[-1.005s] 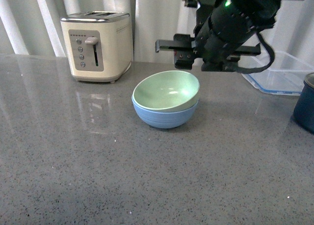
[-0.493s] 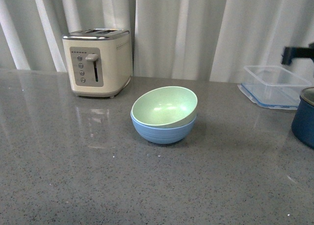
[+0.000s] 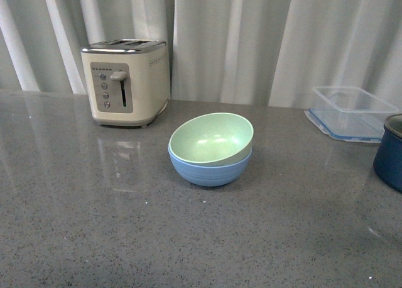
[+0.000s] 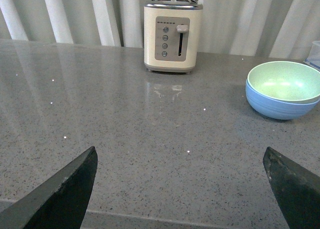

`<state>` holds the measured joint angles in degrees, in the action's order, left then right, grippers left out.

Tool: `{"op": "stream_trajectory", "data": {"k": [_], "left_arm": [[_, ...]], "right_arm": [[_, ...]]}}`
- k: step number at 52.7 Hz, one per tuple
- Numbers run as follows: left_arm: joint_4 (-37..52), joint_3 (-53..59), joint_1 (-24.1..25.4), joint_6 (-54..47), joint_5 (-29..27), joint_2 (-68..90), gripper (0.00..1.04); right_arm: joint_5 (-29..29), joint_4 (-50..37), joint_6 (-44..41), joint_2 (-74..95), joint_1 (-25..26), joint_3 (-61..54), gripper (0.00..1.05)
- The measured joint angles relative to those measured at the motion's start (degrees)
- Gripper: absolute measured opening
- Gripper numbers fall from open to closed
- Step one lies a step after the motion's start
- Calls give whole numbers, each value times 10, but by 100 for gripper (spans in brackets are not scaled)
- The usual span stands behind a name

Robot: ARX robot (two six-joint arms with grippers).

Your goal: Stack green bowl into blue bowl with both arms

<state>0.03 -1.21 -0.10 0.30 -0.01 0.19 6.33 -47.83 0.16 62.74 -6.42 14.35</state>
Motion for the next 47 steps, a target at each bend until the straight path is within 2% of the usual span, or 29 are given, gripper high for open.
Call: {"op": "stream_trajectory", "data": {"k": [12,15,20,28,35,47], "left_arm": [[0,0,0,0,0,0,98],[0,0,0,0,0,0,98],[0,0,0,0,0,0,98],[0,0,0,0,0,0,98],[0,0,0,0,0,0,98],[0,0,0,0,0,0,98]], "right_arm": [[-18,20,0,-71,18,-52,1],[-57,35,0,-101,47,-68,1],[-59,56,0,-141,62,-86,1],[-62,101,0,-210,63,-109,1],[-62,87,0,-224,63,-135,1],[-62,156,0,-300,63,-141,1]]}}
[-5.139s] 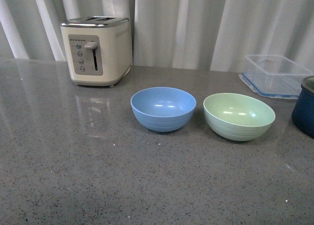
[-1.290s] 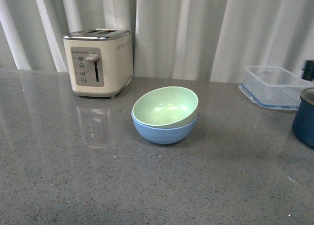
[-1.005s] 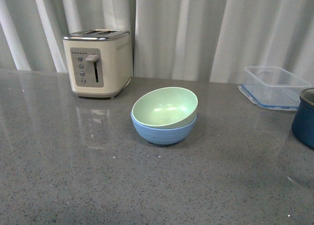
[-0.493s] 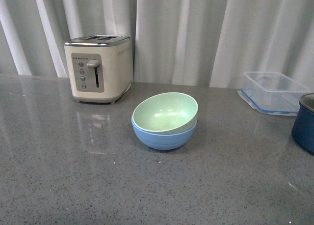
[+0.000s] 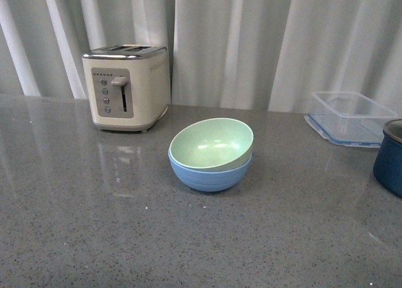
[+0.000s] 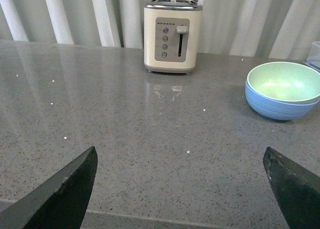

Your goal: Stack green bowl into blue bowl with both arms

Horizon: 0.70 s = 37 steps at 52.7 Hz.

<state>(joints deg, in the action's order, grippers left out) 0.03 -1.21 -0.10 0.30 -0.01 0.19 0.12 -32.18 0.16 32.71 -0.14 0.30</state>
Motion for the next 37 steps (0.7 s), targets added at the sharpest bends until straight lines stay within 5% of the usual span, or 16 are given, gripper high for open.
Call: {"op": "stream_trajectory", "data": {"k": [37], "left_arm": [[0,0,0,0,0,0,98]], "right_arm": [[0,174,0,-181,0,0,1]]}}
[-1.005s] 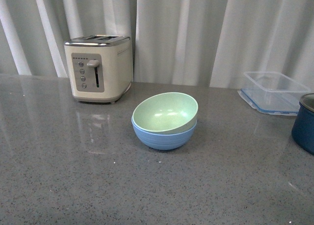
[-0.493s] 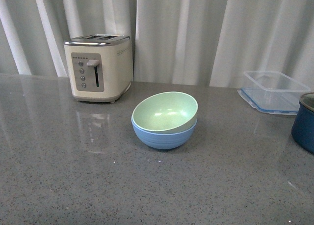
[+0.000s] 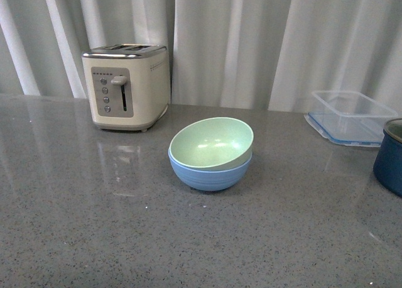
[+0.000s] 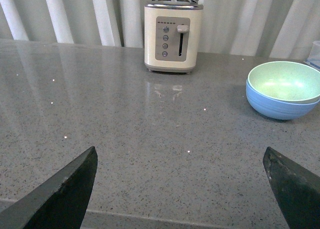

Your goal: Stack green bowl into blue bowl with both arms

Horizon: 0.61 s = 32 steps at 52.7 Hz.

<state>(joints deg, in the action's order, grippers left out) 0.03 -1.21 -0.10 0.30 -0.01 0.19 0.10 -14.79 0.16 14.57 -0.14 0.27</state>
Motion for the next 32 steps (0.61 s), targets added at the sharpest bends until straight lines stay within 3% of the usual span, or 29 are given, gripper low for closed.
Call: {"op": "stream_trajectory", "data": {"k": [19,25,32], "left_arm": [[0,0,0,0,0,0,98],[0,0,0,0,0,0,98],[0,0,0,0,0,0,98]], "right_arm": [[0,48,0,-47,0,0,1],[-1,139,0,-118,0,0,1],[-1,146,0,-143,0,0,1]]}}
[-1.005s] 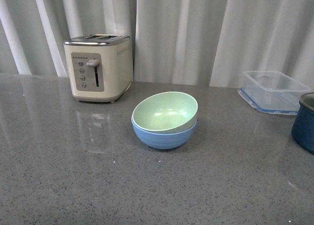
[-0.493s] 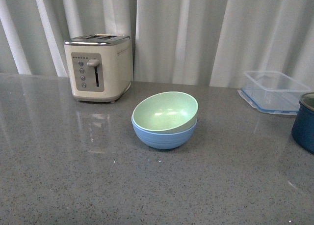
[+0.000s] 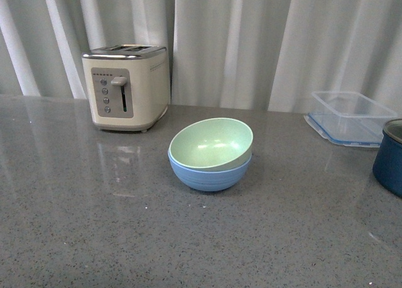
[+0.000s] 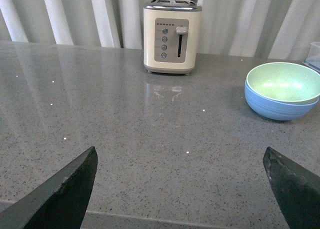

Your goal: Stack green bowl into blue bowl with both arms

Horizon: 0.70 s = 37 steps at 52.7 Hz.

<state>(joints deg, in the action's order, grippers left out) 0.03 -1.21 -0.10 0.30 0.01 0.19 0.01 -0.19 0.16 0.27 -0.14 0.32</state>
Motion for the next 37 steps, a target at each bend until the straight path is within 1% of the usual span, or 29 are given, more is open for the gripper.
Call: {"op": "stream_trajectory", "data": {"k": [3,5,6,7,11,12,20,24,29,31,33,37], "left_arm": [[0,0,0,0,0,0,98],[0,0,0,0,0,0,98],[0,0,0,0,0,0,98],[0,0,0,0,0,0,98],[0,0,0,0,0,0,98],[0,0,0,0,0,0,98],[0,0,0,0,0,0,98],[0,0,0,0,0,0,98],[0,0,0,0,0,0,98],[0,0,0,0,0,0,98],[0,0,0,0,0,0,98],[0,0,0,0,0,0,98]], "right_arm": [[0,1,0,0,0,0,1],[0,1,-1,0,0,0,8],[0,1,-1,0,0,0,13],[0,1,-1,0,0,0,15],[0,1,0,0,0,0,29],[0,1,0,0,0,0,31],[0,1,-1,0,0,0,55],[0,1,0,0,0,0,66],[0,1,0,0,0,0,84],[0,1,0,0,0,0,93],[0,1,0,0,0,0,97],[0,1,0,0,0,0,94]]}}
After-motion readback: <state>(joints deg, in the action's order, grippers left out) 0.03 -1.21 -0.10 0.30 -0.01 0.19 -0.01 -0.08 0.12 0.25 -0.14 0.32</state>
